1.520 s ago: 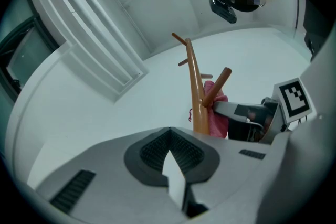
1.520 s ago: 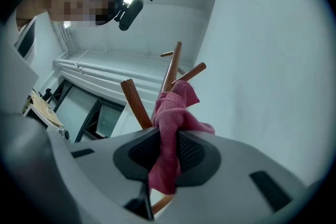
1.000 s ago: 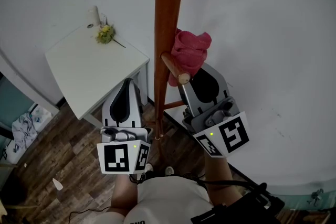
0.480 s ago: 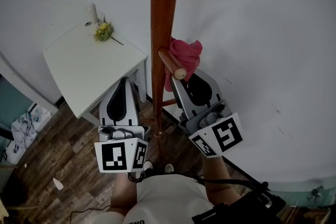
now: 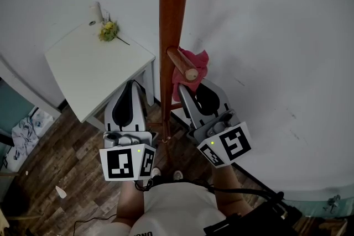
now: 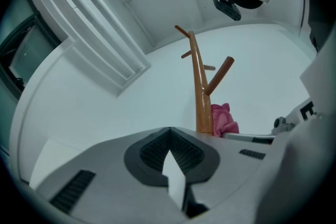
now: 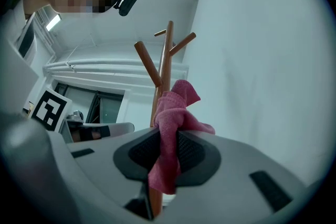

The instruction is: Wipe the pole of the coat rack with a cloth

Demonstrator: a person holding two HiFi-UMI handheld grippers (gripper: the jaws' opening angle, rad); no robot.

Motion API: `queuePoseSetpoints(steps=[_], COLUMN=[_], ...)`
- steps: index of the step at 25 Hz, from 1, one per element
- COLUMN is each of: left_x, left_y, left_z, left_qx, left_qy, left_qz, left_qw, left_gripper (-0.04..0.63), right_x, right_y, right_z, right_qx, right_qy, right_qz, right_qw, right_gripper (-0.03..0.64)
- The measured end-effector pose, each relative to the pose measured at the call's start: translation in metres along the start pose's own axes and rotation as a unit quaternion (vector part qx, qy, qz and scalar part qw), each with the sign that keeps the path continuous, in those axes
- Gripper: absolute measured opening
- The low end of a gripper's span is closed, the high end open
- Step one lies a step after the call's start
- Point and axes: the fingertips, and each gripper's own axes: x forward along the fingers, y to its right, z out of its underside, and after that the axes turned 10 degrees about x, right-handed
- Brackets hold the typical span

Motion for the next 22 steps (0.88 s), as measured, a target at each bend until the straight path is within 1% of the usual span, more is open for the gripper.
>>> queuePoseSetpoints(steps=[22], left_x=[-0.001], left_y=[0.004], left_z=[0.004], left_qx=[-0.002], left_qy=[-0.004], left_qz=[0.006], left_qw=[1.0], left_gripper=[0.009], right_x=[-0.012], right_y=[0.0], right_z=[0.045], right_qx=[0.025], right_qy=[-0.05], right_qz=[0.009], right_qw=[0.998], right_gripper=[0.081])
